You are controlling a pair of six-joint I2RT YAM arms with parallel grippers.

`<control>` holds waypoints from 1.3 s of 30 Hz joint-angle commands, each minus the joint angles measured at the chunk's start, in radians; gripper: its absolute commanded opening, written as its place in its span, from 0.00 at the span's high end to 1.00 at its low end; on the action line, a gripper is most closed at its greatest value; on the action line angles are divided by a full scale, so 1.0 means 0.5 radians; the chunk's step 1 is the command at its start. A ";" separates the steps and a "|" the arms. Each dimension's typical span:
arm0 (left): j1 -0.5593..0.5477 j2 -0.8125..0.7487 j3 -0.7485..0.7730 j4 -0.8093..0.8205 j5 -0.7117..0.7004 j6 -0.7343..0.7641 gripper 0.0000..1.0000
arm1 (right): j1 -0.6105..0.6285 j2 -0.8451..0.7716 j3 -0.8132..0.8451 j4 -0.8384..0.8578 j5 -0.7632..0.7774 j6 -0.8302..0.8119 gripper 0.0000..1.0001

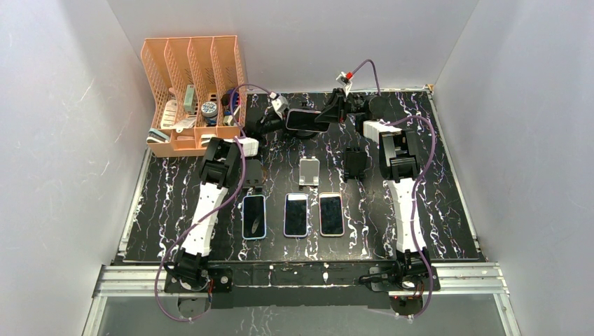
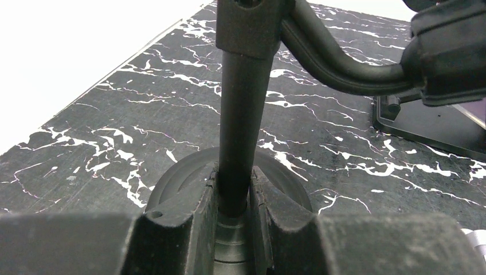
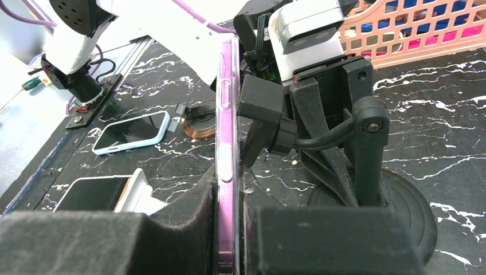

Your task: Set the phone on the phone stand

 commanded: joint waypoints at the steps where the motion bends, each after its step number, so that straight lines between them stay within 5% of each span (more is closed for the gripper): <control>1: -0.136 -0.129 0.000 -0.393 0.092 0.105 1.00 | 0.053 0.085 -0.065 0.520 -0.523 0.057 0.99; 8: -0.136 -0.132 0.211 -0.900 0.170 0.296 1.00 | 0.054 0.042 -0.089 0.535 -0.519 0.011 0.99; 23: -0.173 -0.123 0.015 -0.893 -0.062 0.439 1.00 | -0.110 -0.356 -0.261 0.530 -0.494 -0.246 0.99; 39: -0.165 -0.078 0.018 -0.801 -0.132 0.395 1.00 | -0.163 -0.927 -0.656 0.536 0.281 -0.265 0.99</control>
